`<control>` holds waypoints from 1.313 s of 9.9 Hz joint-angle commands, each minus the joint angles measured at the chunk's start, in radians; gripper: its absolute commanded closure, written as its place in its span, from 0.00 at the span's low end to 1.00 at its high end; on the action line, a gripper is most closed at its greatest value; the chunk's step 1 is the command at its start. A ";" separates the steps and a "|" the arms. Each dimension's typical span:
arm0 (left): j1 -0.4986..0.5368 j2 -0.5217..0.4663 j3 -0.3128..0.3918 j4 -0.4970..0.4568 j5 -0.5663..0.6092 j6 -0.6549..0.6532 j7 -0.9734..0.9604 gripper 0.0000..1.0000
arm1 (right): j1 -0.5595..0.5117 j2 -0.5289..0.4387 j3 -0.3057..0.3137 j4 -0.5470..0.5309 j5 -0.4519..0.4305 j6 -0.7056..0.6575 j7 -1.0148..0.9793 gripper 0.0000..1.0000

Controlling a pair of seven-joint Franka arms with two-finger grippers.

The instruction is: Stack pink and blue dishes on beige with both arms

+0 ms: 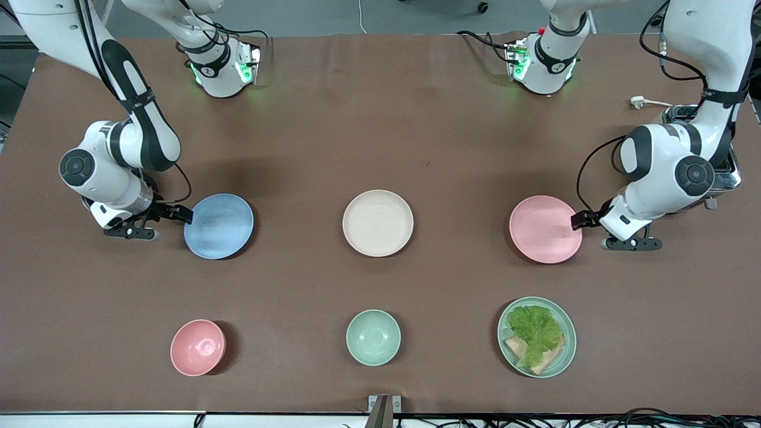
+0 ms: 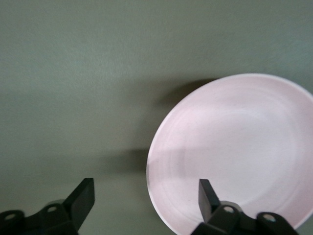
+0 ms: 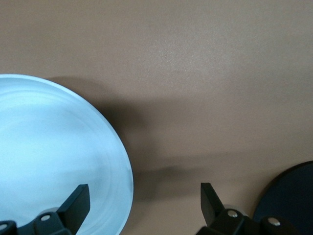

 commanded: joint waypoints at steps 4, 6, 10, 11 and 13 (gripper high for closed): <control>0.009 0.080 -0.010 0.004 -0.068 0.017 0.031 0.53 | -0.019 0.022 0.054 0.020 0.039 0.007 -0.052 0.00; 0.010 0.090 -0.010 0.006 -0.068 0.019 0.033 0.55 | -0.115 0.046 0.099 0.021 0.139 0.004 -0.222 0.00; 0.020 0.103 -0.010 0.007 -0.068 0.031 0.031 0.68 | -0.141 0.071 0.107 0.038 0.497 -0.051 -0.520 0.00; 0.021 0.106 -0.010 0.013 -0.068 0.031 0.033 0.74 | -0.146 0.082 0.106 0.047 0.549 -0.070 -0.575 0.00; 0.021 0.107 -0.010 0.013 -0.068 0.031 0.033 0.76 | -0.175 0.097 0.106 0.060 0.597 -0.093 -0.662 0.11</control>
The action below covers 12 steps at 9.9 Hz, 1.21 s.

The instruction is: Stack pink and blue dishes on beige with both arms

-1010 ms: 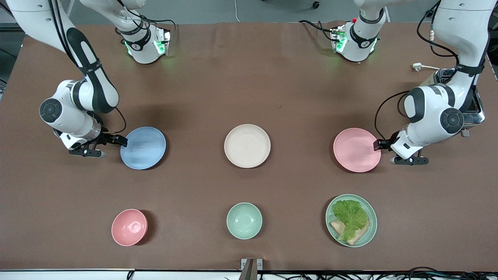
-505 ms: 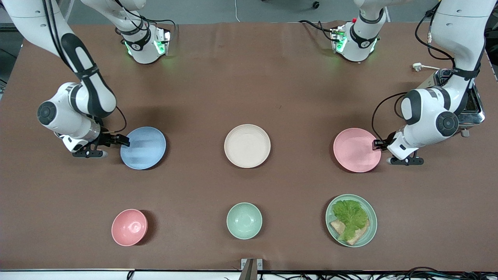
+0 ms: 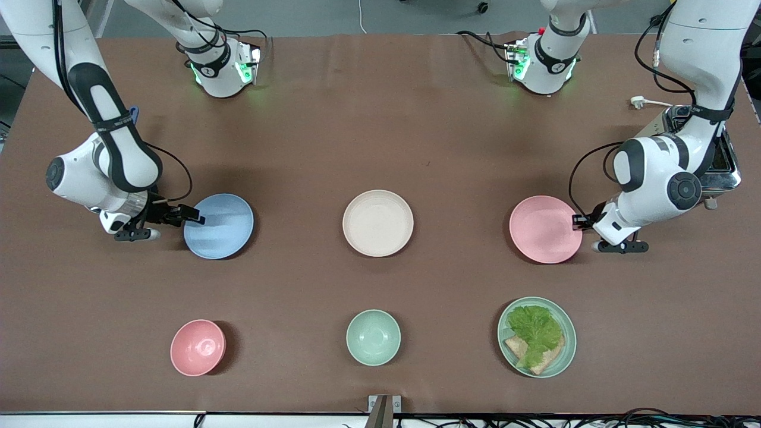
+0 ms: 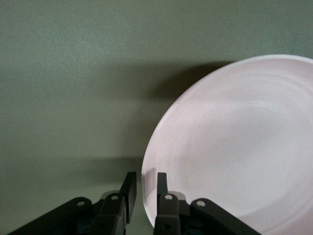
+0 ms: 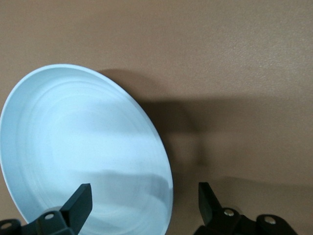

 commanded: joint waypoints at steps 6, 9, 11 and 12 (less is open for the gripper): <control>0.005 0.037 -0.024 0.015 -0.021 0.023 0.021 1.00 | -0.067 0.037 0.015 0.052 0.048 -0.079 -0.147 0.58; 0.003 -0.047 -0.105 0.035 -0.027 -0.021 0.007 1.00 | -0.079 0.043 0.017 0.052 0.048 -0.080 -0.152 0.84; 0.002 -0.096 -0.182 0.076 -0.116 -0.113 -0.011 1.00 | -0.081 0.043 0.017 0.065 0.049 -0.091 -0.152 0.99; -0.003 -0.094 -0.233 0.110 -0.138 -0.126 -0.048 1.00 | -0.084 0.044 0.014 0.116 0.049 -0.182 -0.148 0.99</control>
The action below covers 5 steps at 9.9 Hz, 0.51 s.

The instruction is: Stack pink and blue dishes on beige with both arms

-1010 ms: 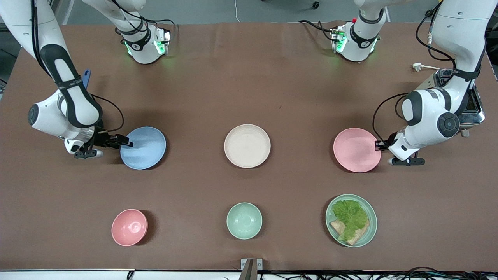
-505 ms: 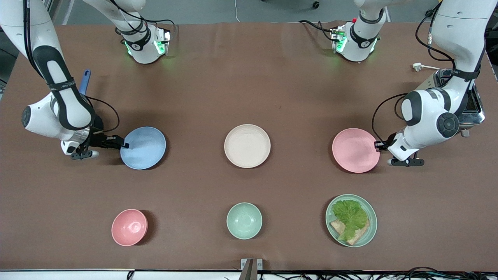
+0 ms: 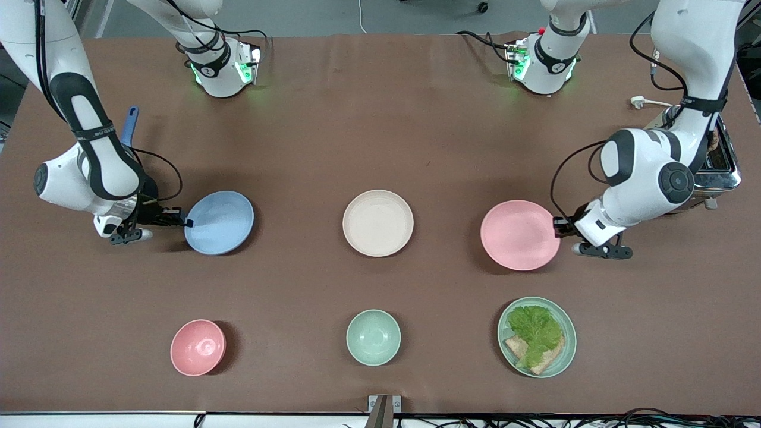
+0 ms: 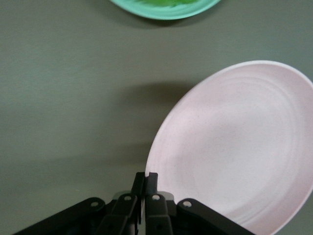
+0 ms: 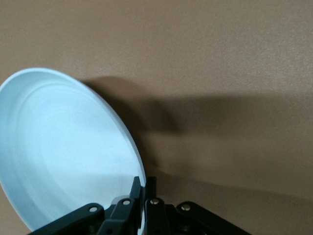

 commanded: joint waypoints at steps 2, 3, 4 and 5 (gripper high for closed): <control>-0.031 0.036 -0.165 0.081 -0.033 -0.027 -0.232 1.00 | -0.069 0.014 0.010 0.140 0.012 -0.200 -0.013 0.99; -0.092 0.066 -0.188 0.126 -0.024 -0.027 -0.365 1.00 | -0.086 0.006 0.010 0.169 0.009 -0.279 -0.006 0.99; -0.176 0.096 -0.186 0.160 -0.015 -0.021 -0.485 1.00 | -0.085 -0.006 0.008 0.226 0.001 -0.380 0.075 0.99; -0.228 0.142 -0.182 0.201 -0.012 -0.018 -0.568 1.00 | -0.082 -0.015 0.010 0.296 -0.037 -0.474 0.173 0.99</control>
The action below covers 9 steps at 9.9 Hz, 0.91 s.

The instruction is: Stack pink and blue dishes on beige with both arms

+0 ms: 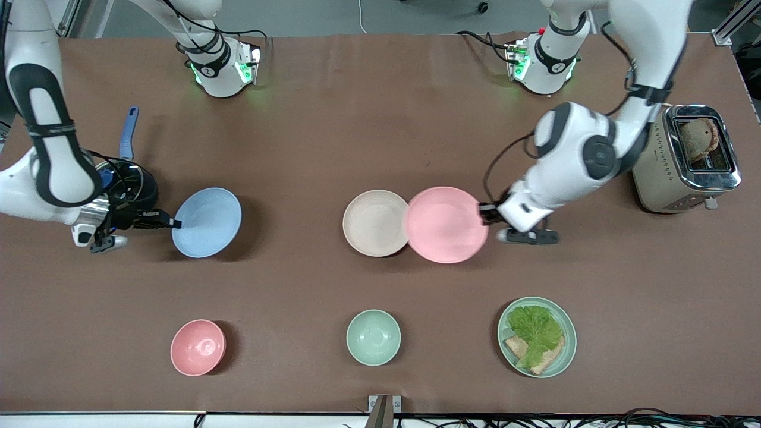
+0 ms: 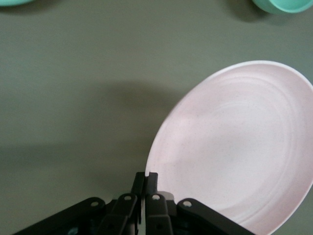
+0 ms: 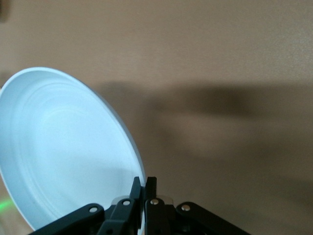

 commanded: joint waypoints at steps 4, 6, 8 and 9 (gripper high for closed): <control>-0.131 0.241 0.005 0.105 0.173 0.078 -0.250 1.00 | 0.105 -0.029 0.019 0.283 -0.099 -0.269 0.456 0.99; -0.179 0.281 0.010 0.126 0.175 0.090 -0.298 1.00 | 0.210 -0.043 0.020 0.318 -0.139 -0.262 0.619 0.99; -0.180 0.312 0.010 0.129 0.224 0.093 -0.302 1.00 | 0.336 -0.043 0.019 0.322 -0.145 -0.220 0.764 0.99; -0.188 0.324 0.010 0.135 0.226 0.096 -0.315 1.00 | 0.396 -0.043 0.019 0.316 -0.147 -0.194 0.819 0.99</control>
